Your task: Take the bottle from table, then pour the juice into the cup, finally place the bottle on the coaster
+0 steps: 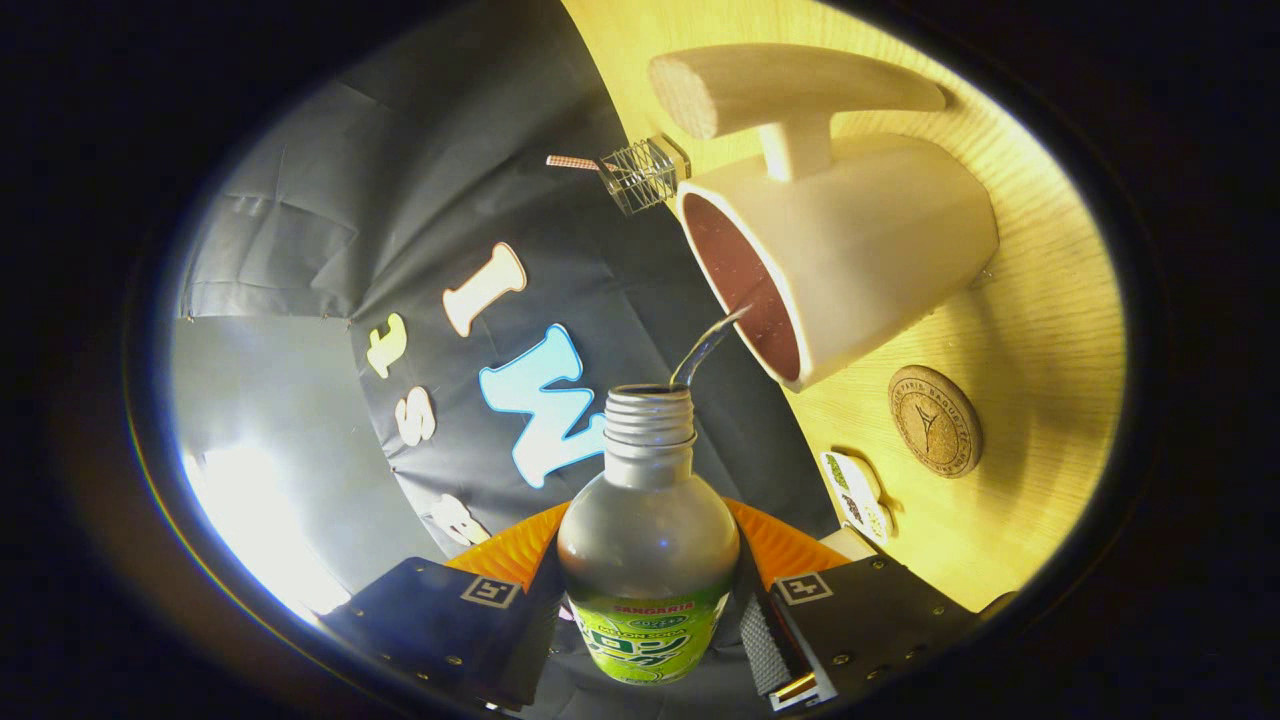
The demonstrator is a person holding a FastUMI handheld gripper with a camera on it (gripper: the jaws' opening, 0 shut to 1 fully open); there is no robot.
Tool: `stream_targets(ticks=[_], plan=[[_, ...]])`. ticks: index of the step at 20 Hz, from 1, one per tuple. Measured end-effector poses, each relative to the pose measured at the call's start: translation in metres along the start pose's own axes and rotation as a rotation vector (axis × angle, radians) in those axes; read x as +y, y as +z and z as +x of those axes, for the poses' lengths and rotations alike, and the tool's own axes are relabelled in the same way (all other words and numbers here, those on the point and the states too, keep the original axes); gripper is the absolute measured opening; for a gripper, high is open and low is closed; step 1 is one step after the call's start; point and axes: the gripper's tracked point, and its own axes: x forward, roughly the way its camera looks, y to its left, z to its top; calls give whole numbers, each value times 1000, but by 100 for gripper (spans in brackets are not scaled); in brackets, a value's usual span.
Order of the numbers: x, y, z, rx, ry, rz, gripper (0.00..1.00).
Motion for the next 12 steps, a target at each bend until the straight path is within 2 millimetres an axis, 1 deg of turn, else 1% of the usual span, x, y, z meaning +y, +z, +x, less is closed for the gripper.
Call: stream_targets(ticks=[3,6,12], plan=[[4,-1,-1,-3,8,11,77],[6,3,-1,-16,19,28,77],[3,7,-3,-33,13,44,77]])
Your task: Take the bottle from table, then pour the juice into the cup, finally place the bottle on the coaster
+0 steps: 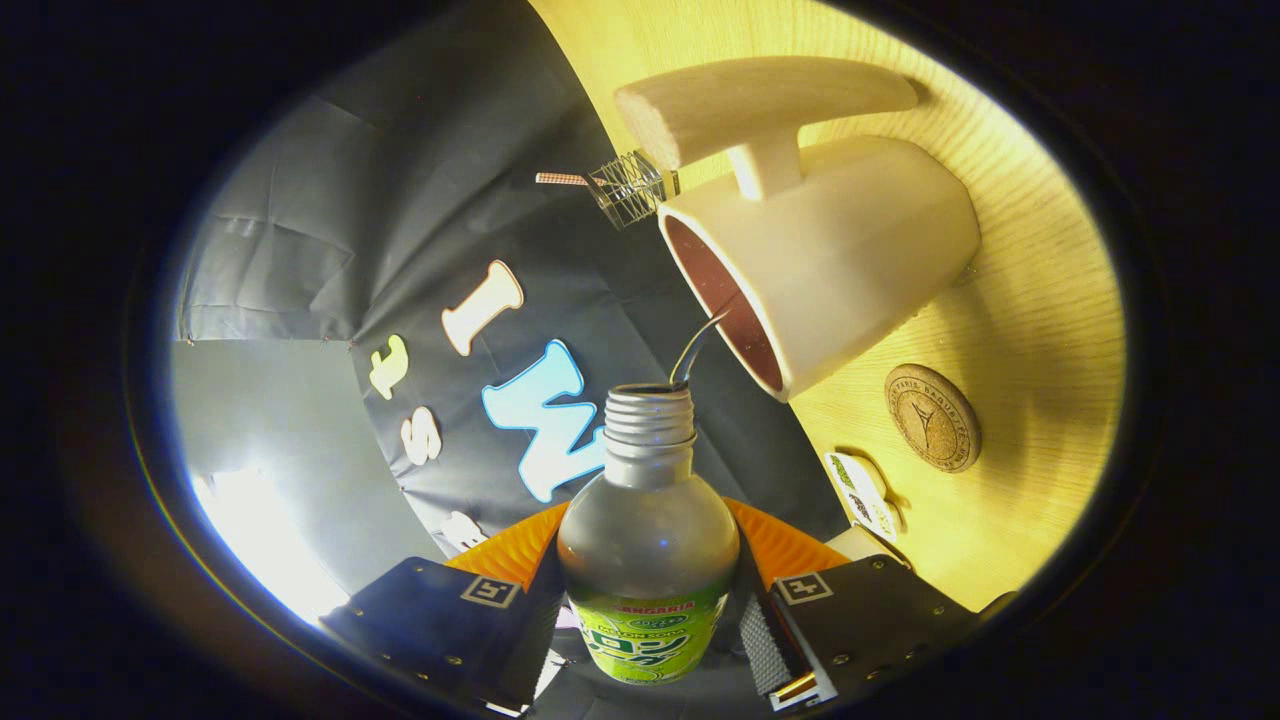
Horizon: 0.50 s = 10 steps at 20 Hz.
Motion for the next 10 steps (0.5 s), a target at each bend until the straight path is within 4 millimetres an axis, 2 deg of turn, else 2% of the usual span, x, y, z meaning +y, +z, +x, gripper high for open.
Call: stream_targets(ticks=[10], plan=[[-1,0,-1,4,-10,-25,77]])
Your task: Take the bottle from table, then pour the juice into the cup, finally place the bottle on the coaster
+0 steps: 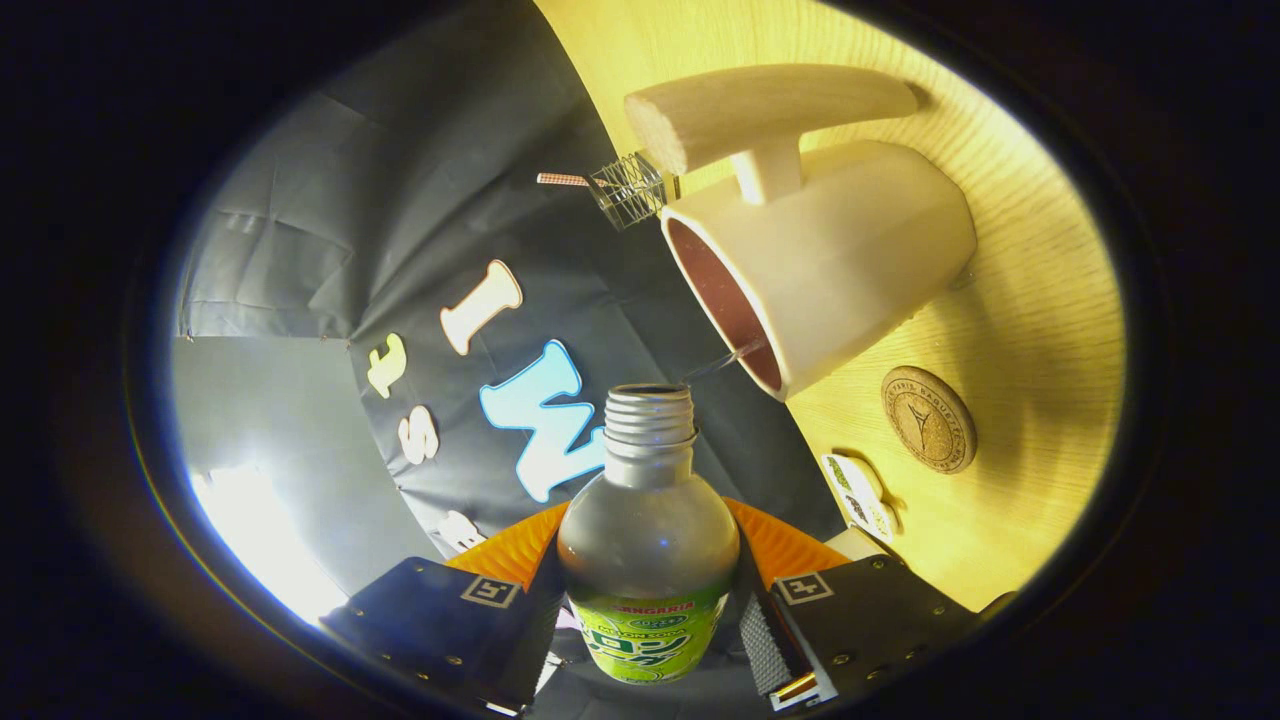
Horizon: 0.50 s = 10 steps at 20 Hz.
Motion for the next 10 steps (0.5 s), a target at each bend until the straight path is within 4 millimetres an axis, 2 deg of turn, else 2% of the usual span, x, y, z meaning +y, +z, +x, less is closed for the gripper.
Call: stream_targets(ticks=[10], plan=[[0,6,2,-21,-12,9,77]])
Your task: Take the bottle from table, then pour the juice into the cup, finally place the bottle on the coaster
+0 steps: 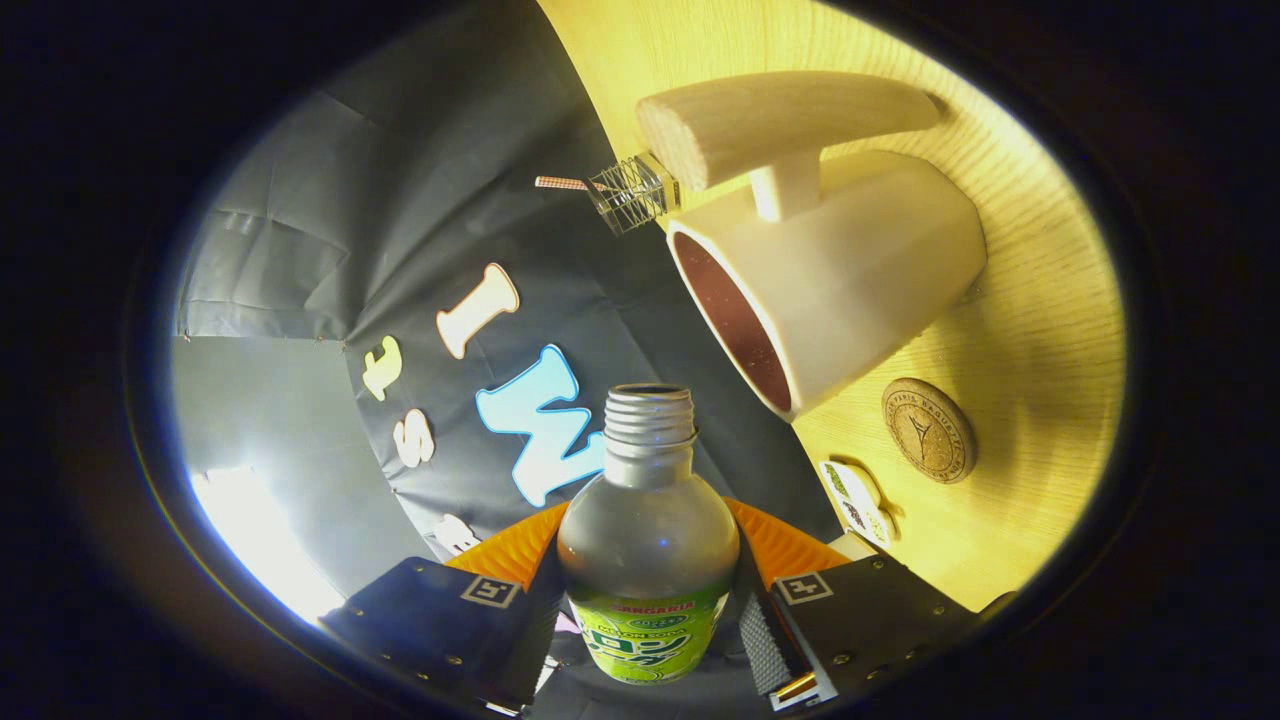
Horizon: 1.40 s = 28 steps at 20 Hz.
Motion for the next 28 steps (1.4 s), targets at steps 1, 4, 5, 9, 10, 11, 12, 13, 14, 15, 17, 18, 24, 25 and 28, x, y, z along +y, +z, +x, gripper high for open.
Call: stream_targets(ticks=[1,4,5,9,10,11,12,13,14,15,17,18,24,25,28], plan=[[-1,1,1,-7,-2,-3,77],[0,0,0,-3,-8,-20,77],[-1,0,0,-3,-10,-34,78],[-3,1,0,-5,-6,-70,78],[-2,1,1,-4,-8,-80,77],[-3,1,1,-3,-11,-89,77],[-2,0,2,-2,-13,-98,77],[-1,2,2,-4,-11,-107,77],[2,3,2,-7,-9,-117,77],[5,6,2,-11,-6,-128,77],[7,10,2,-19,2,-146,77],[8,10,2,-16,2,-160,77],[12,12,0,-15,1,-228,77],[13,13,-1,-16,-2,-237,77],[16,15,-5,-18,-3,-300,77]])
